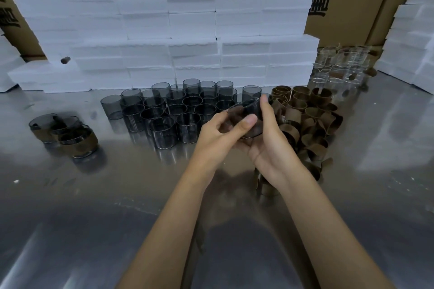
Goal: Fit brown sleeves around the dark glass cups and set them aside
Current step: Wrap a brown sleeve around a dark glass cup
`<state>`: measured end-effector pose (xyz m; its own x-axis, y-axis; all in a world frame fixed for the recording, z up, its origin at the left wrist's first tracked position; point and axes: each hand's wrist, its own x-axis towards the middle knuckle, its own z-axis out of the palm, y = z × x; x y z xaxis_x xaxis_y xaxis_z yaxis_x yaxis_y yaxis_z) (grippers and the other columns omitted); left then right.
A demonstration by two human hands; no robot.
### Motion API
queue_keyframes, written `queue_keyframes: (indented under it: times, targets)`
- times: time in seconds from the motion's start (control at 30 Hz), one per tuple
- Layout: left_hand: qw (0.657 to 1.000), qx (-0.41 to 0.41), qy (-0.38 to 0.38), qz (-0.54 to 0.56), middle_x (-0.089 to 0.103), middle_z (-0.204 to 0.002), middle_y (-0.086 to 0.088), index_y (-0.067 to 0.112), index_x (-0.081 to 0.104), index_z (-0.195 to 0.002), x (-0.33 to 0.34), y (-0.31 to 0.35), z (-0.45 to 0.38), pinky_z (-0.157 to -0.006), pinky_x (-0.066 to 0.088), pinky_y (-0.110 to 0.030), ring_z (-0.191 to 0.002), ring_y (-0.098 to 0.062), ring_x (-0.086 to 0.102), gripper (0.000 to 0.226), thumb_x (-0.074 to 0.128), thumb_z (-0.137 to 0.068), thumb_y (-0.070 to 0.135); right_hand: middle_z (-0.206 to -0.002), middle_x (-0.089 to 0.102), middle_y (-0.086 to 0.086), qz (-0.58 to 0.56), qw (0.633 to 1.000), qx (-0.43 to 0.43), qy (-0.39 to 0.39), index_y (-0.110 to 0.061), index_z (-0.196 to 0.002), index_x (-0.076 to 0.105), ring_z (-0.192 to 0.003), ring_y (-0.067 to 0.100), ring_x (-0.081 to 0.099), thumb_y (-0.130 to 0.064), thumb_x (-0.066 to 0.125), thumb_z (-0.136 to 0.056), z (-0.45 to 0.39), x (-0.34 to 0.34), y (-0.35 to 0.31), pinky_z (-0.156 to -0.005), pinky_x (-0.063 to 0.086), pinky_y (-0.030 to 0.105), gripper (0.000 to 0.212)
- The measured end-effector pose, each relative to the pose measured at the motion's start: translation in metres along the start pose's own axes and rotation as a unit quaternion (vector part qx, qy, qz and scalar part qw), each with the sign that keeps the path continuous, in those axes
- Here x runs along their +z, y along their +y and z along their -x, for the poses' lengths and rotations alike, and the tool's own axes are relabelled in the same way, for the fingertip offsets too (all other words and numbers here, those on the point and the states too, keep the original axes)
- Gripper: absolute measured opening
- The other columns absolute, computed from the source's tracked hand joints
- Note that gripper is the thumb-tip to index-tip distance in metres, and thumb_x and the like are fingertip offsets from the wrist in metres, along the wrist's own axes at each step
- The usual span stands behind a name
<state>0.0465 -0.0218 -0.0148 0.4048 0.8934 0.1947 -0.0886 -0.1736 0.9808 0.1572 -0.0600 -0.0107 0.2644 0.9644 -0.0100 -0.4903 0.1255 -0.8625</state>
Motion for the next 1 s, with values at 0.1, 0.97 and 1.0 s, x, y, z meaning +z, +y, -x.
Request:
queue_keyframes:
  times: [0.1, 0.97, 1.0]
  targets:
    - [0.999, 0.031, 0.009, -0.03, 0.066, -0.128, -0.002, 0.04, 0.066, -0.121, -0.002, -0.001, -0.002, -0.097, 0.054, -0.036, -0.117, -0.02, 0.064, 0.046, 0.085, -0.081, 0.028, -0.113, 0.076, 0.015, -0.051, 0.999, 0.015, 0.007, -0.011, -0.109, 0.078, -0.107, 0.028, 0.074, -0.055, 0.055, -0.099, 0.001, -0.003, -0.002, -0.081, 0.062, 0.03, 0.05]
    - [0.98, 0.047, 0.17, 0.095, 0.08, -0.094, 0.0, 0.006, 0.075, -0.104, -0.007, -0.005, -0.006, -0.073, 0.053, -0.013, -0.09, -0.007, 0.074, 0.025, 0.076, -0.091, 0.028, -0.118, 0.073, 0.021, 0.036, 0.999, -0.009, -0.001, 0.004, -0.126, 0.064, -0.103, 0.025, 0.074, -0.025, 0.06, -0.102, -0.003, -0.004, 0.012, -0.092, 0.061, 0.034, 0.038]
    - [0.979, 0.04, 0.172, 0.099, 0.08, -0.092, 0.001, 0.006, 0.077, -0.103, -0.008, -0.005, -0.007, -0.072, 0.052, -0.012, -0.087, -0.004, 0.074, 0.025, 0.071, -0.095, 0.028, -0.117, 0.074, 0.02, 0.029, 1.0, 0.002, 0.001, 0.004, -0.126, 0.064, -0.105, 0.026, 0.074, -0.025, 0.06, -0.102, -0.003, -0.004, 0.012, -0.094, 0.06, 0.036, 0.038]
